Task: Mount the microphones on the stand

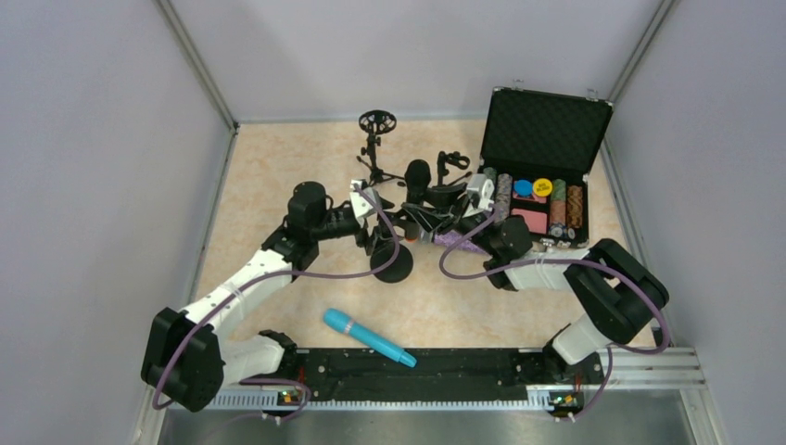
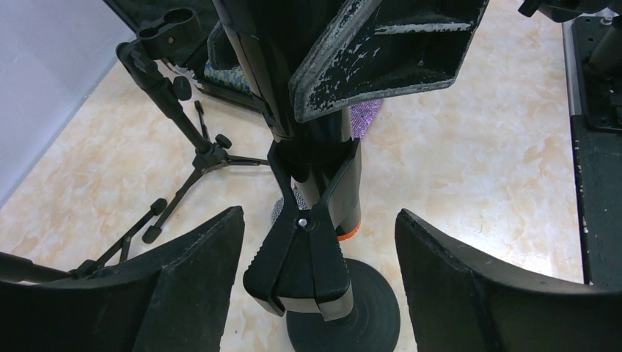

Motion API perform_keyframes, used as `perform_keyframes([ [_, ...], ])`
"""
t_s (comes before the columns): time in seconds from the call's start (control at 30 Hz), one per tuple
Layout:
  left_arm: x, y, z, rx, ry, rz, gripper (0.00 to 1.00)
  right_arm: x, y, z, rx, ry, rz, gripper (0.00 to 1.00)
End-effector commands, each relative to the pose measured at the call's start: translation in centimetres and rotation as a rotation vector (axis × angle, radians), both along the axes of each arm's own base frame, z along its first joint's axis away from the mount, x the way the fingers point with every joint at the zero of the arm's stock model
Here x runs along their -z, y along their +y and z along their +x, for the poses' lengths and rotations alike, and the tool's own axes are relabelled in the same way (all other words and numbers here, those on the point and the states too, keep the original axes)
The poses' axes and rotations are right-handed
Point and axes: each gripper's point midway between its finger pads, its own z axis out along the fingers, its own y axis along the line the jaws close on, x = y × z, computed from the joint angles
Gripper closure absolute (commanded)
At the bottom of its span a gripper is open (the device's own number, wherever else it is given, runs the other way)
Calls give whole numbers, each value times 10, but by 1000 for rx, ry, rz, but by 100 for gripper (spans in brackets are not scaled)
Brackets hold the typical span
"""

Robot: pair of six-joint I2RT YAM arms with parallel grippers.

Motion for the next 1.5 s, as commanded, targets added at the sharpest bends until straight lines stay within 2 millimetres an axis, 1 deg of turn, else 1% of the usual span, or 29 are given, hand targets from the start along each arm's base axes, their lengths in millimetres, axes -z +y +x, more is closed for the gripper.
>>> perform_keyframes([
  [0.0,-15,-3,-1,18,-41,-26,19,-52,-11,-21,-4,-194,144,100],
  [0.17,-16,-3,-2,21,-42,-27,18,-49,-11,-22,2,-199,137,100],
  [0.27,-17,-3,-1,19,-50,-26,19,-48,-12,-21,12,-205,131,100],
  [0.43,-17,3,0,-6,-84,2,19,-48,-12,-21,16,-207,130,100],
  [0.5,-18,4,0,-8,-89,1,22,-46,-11,-20,13,-205,126,100],
  [0.53,-17,4,0,-8,-86,1,26,-46,-10,-20,13,-204,125,100],
  [0.57,-16,3,0,-3,-85,2,35,-45,-9,-20,9,-204,124,100],
  [0.6,-16,3,0,0,-83,2,52,-45,-8,-21,6,-207,122,100],
  [0.63,-16,2,-1,4,-78,0,78,-45,-7,-21,3,-209,120,100],
  [0.67,-17,1,-1,8,-71,-5,97,-45,-5,-22,-2,-212,119,100],
  [0.7,-17,-1,-2,17,-61,-12,100,-46,-3,-22,-4,-217,118,100],
  [0.8,-17,-7,-7,56,-27,-43,100,-47,3,-21,-4,-221,123,100],
  [0.93,-16,-9,-7,68,-1,-52,100,-52,10,-21,3,-235,134,100],
  [1.13,-18,-8,-7,60,-12,-53,100,-53,14,-24,22,-239,142,100],
  [1.3,-18,-7,-4,43,-15,-51,100,-50,15,-25,24,-232,137,100],
  [1.33,-18,-7,-4,42,-17,-52,96,-49,14,-24,25,-229,137,100],
  [1.37,-18,-7,-4,41,-17,-51,87,-49,13,-24,29,-227,138,100],
  [1.47,-18,-6,-4,37,-19,-50,50,-48,12,-23,40,-218,139,100],
])
